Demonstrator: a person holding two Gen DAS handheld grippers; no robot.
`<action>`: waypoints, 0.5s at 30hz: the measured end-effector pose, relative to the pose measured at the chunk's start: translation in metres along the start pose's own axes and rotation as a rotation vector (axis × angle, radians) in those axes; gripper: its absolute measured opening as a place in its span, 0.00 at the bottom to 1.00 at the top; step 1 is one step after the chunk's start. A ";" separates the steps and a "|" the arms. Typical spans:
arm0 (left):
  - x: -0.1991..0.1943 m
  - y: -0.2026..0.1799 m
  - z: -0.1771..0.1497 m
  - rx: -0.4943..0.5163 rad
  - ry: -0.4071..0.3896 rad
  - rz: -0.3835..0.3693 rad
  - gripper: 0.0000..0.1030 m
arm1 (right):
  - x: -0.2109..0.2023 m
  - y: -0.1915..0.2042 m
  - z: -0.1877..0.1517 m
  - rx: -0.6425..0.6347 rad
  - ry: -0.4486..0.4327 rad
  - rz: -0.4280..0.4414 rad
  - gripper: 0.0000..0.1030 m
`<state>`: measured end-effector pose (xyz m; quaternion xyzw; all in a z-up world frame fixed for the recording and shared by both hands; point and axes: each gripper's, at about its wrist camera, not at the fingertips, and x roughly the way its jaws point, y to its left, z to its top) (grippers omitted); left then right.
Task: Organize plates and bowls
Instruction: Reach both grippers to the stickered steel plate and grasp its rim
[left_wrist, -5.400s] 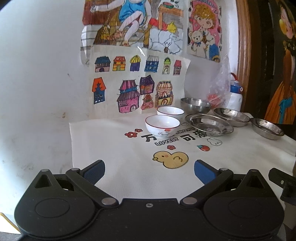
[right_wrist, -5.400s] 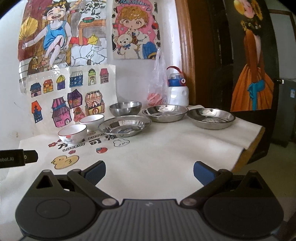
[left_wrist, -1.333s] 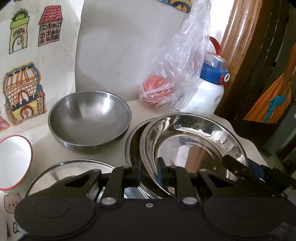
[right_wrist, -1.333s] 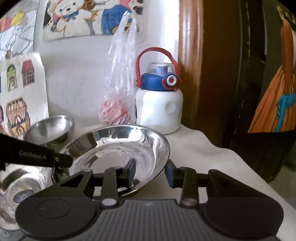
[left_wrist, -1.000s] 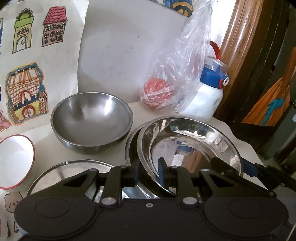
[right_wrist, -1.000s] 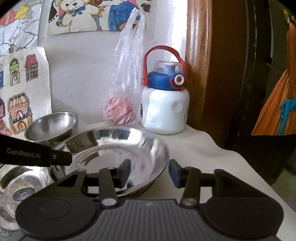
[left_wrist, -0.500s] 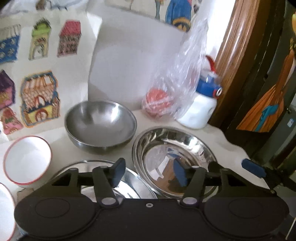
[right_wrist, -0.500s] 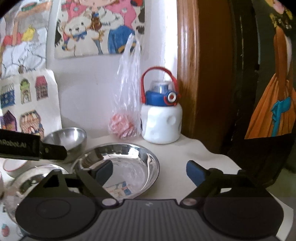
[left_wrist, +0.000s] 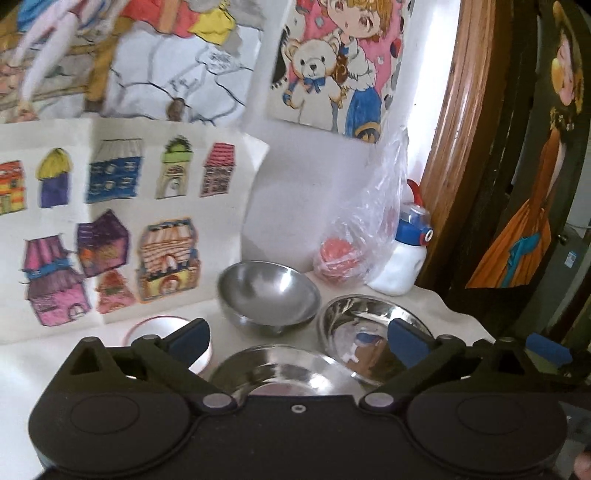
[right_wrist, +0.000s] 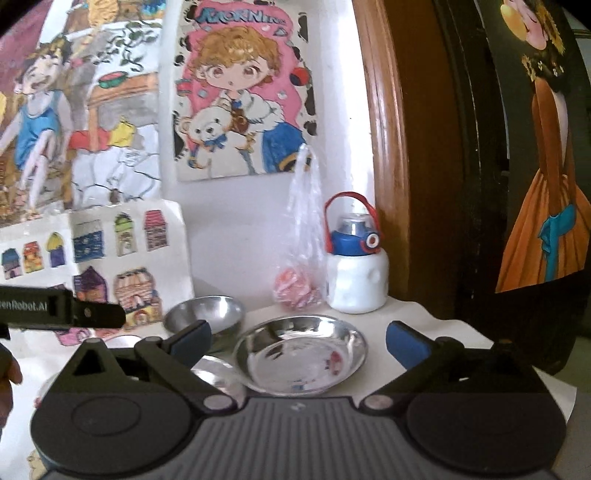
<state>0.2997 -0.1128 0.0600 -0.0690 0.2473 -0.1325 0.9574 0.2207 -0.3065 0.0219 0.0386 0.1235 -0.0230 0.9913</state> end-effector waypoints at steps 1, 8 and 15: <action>-0.006 0.005 -0.002 0.001 0.000 -0.001 0.99 | -0.003 0.003 -0.002 0.004 0.000 0.002 1.00; -0.023 0.027 -0.023 0.005 0.049 -0.018 0.99 | -0.018 0.015 -0.028 0.060 0.052 -0.018 1.00; -0.015 0.040 -0.039 0.085 0.143 -0.055 0.99 | -0.023 0.012 -0.049 0.106 0.107 -0.045 1.00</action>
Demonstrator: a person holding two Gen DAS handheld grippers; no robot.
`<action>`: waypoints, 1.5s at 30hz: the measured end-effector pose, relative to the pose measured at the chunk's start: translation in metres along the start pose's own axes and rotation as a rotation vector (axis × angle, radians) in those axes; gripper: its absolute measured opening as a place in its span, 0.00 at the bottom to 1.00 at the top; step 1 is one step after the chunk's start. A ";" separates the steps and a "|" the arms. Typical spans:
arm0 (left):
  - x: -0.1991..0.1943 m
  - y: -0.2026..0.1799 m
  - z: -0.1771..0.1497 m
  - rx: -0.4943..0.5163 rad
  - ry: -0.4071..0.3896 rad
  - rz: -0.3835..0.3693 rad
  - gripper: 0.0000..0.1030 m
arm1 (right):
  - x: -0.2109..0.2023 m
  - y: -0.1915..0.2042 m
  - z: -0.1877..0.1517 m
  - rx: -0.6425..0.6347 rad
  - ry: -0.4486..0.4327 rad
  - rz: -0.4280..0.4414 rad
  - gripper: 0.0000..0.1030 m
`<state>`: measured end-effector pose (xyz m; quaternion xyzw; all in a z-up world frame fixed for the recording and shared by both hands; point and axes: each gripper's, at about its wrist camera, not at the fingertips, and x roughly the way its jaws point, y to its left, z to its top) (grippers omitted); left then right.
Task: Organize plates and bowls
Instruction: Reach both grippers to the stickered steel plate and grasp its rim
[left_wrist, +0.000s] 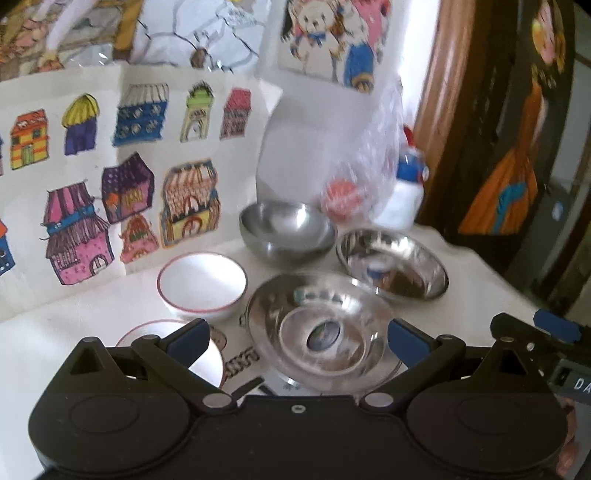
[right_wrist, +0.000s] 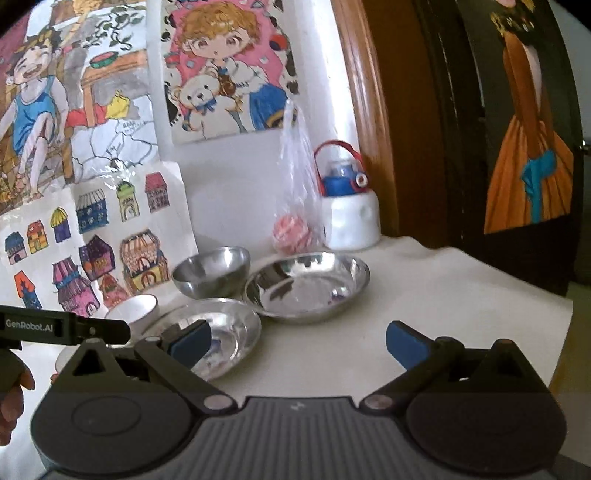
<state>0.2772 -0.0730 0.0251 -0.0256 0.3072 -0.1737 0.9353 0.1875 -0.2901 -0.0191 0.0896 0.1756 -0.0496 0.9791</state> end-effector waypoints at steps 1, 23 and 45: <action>0.002 0.002 -0.001 0.008 0.013 -0.006 0.99 | 0.000 -0.001 -0.002 0.008 0.005 -0.003 1.00; 0.048 0.015 0.002 0.093 0.133 -0.083 0.99 | 0.055 -0.001 -0.002 0.068 0.121 0.059 1.00; 0.078 0.023 0.008 0.041 0.188 -0.136 0.78 | 0.102 0.013 -0.004 0.073 0.199 0.145 0.64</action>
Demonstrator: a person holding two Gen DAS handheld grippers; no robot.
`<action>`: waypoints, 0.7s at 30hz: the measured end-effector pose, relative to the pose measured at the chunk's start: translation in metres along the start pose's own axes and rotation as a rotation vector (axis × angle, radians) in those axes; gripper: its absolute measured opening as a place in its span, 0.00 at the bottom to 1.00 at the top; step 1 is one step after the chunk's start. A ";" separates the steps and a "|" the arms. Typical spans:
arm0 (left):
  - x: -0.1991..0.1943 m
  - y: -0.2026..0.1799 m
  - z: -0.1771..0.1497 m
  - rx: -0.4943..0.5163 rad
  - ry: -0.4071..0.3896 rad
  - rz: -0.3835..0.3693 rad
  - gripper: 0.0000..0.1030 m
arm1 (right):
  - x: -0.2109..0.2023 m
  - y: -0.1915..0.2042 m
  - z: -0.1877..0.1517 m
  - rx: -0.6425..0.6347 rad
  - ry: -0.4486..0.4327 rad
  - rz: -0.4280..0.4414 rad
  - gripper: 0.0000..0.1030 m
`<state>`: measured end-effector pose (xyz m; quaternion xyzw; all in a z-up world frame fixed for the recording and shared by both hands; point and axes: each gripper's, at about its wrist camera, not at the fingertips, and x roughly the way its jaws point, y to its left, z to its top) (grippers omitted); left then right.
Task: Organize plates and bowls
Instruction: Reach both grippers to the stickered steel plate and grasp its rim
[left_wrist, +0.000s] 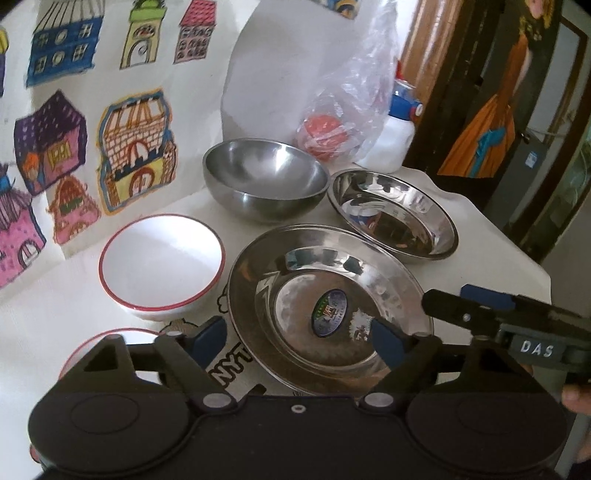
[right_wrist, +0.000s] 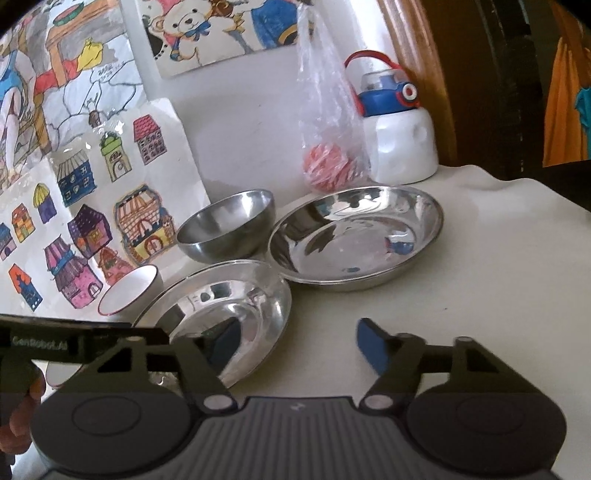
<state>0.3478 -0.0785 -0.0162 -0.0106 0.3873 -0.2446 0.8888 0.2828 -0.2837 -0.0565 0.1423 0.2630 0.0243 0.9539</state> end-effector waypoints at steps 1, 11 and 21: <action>0.001 0.000 0.000 -0.010 0.003 0.001 0.76 | 0.002 0.001 0.000 -0.003 0.007 0.002 0.57; 0.001 0.007 0.003 -0.083 0.007 0.054 0.41 | 0.001 0.006 -0.003 -0.009 0.020 -0.003 0.19; -0.003 -0.006 -0.009 -0.064 0.052 0.036 0.24 | -0.033 -0.006 -0.016 -0.005 0.024 -0.027 0.17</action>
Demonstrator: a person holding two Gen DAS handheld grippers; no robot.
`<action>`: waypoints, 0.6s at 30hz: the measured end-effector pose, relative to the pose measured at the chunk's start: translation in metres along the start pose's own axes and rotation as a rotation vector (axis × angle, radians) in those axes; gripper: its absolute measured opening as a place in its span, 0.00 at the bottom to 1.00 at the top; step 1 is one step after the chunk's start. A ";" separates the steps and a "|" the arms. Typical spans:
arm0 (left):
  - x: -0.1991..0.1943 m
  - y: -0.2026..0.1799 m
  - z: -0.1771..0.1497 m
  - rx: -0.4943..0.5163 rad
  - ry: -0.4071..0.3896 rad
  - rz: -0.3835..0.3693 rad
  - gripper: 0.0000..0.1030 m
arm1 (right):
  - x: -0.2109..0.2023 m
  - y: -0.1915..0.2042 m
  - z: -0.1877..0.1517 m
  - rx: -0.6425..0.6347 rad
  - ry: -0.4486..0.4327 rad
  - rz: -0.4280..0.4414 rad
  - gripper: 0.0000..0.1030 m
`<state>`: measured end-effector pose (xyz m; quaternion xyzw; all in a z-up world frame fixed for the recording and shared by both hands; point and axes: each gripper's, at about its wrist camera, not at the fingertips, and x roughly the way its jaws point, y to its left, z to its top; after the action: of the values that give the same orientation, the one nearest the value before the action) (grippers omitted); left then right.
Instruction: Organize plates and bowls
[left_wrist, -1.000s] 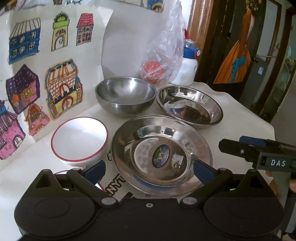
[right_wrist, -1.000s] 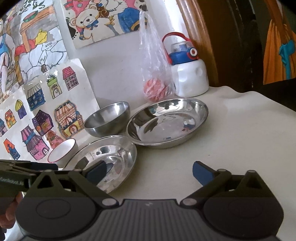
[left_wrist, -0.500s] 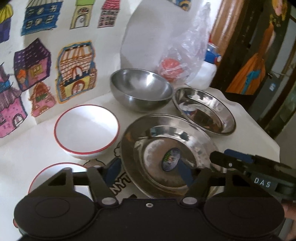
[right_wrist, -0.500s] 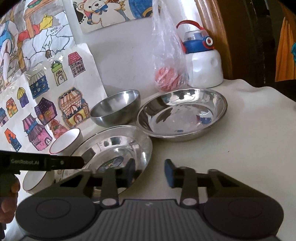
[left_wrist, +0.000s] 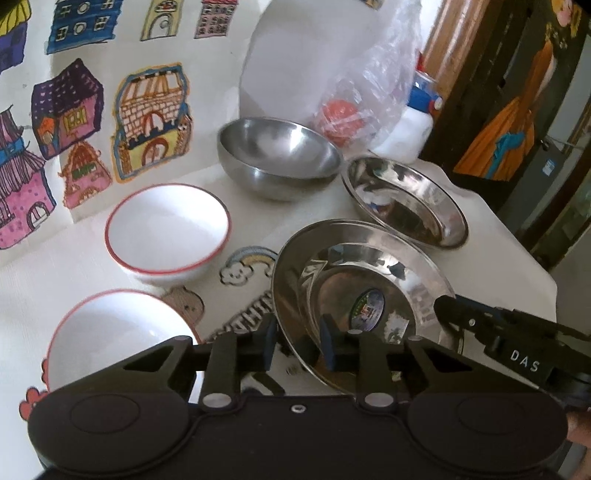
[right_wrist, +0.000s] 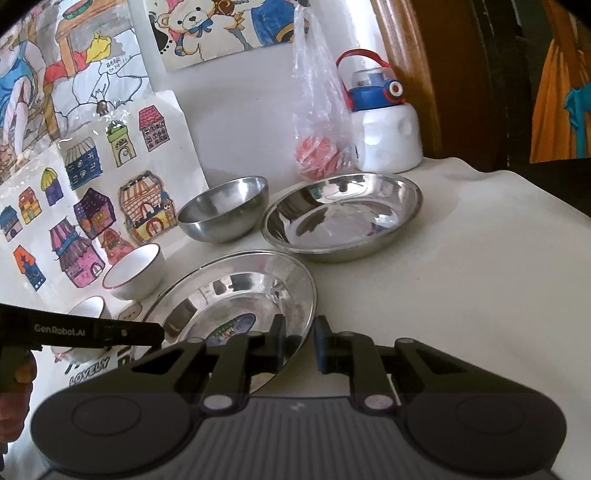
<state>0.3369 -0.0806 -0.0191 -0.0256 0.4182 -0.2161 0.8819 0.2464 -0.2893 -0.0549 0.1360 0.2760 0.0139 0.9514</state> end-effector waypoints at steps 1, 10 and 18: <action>-0.002 -0.002 -0.003 0.005 0.005 -0.002 0.22 | -0.004 -0.002 -0.002 0.006 0.001 0.001 0.17; -0.018 -0.015 -0.024 -0.010 0.019 -0.051 0.19 | -0.033 -0.014 -0.019 0.043 -0.010 -0.010 0.16; -0.026 -0.025 -0.042 -0.044 0.007 -0.101 0.17 | -0.055 -0.024 -0.025 0.072 -0.042 -0.021 0.16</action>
<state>0.2819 -0.0866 -0.0220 -0.0652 0.4240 -0.2513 0.8676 0.1851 -0.3121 -0.0531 0.1675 0.2578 -0.0091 0.9515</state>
